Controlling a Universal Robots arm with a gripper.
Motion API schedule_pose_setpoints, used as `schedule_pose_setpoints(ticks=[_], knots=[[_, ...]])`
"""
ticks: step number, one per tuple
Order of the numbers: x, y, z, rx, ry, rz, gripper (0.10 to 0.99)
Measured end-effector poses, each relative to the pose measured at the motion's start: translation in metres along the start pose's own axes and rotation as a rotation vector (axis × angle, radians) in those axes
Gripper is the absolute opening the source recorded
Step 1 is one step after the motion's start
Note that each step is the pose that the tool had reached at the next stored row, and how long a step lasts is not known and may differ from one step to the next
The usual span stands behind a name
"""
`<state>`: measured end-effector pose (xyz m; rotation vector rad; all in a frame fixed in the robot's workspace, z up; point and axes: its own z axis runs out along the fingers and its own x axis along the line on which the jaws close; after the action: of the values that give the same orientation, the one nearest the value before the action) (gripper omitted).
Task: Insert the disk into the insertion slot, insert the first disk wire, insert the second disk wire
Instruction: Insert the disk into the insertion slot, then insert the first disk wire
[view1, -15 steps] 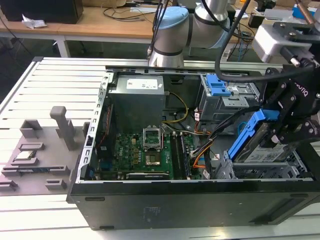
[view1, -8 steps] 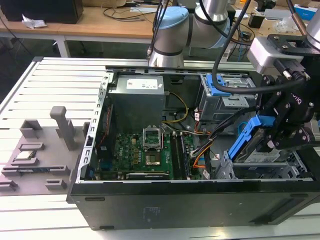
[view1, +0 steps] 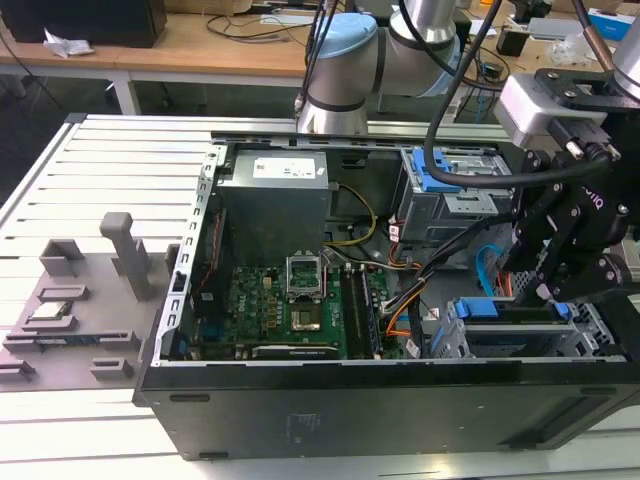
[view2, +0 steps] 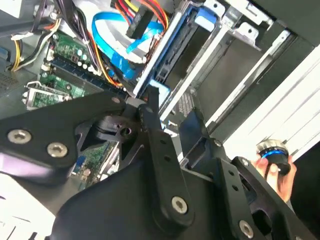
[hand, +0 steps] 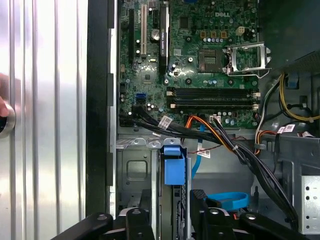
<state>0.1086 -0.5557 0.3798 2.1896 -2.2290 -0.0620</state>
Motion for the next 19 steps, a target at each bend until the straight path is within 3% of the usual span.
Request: schedule_pose_setpoints(ticks=[2, 3, 6, 12, 13, 16, 18, 19], knots=[[0.0, 0.0, 0.0, 0.0, 0.0004, 0.0, 0.294], [0.0, 0.0, 0.0, 0.0, 0.0005, 0.0, 0.294], [0.0, 0.0, 0.0, 0.0, 0.001, 0.0, 0.114], [-0.0001, -0.0008, -0.0001, 0.0, 0.0026, 0.0, 0.106], [-0.0001, -0.0051, -0.0001, 0.0, 0.0024, 0.0, 0.106], [-0.0023, -0.03, -0.0007, -0.005, 0.0026, 0.0, 0.106], [-0.0068, -0.0369, -0.0006, -0.007, 0.0025, 0.0, 0.106], [-0.0134, -0.04, 0.0, -0.007, 0.0026, 0.0, 0.106]])
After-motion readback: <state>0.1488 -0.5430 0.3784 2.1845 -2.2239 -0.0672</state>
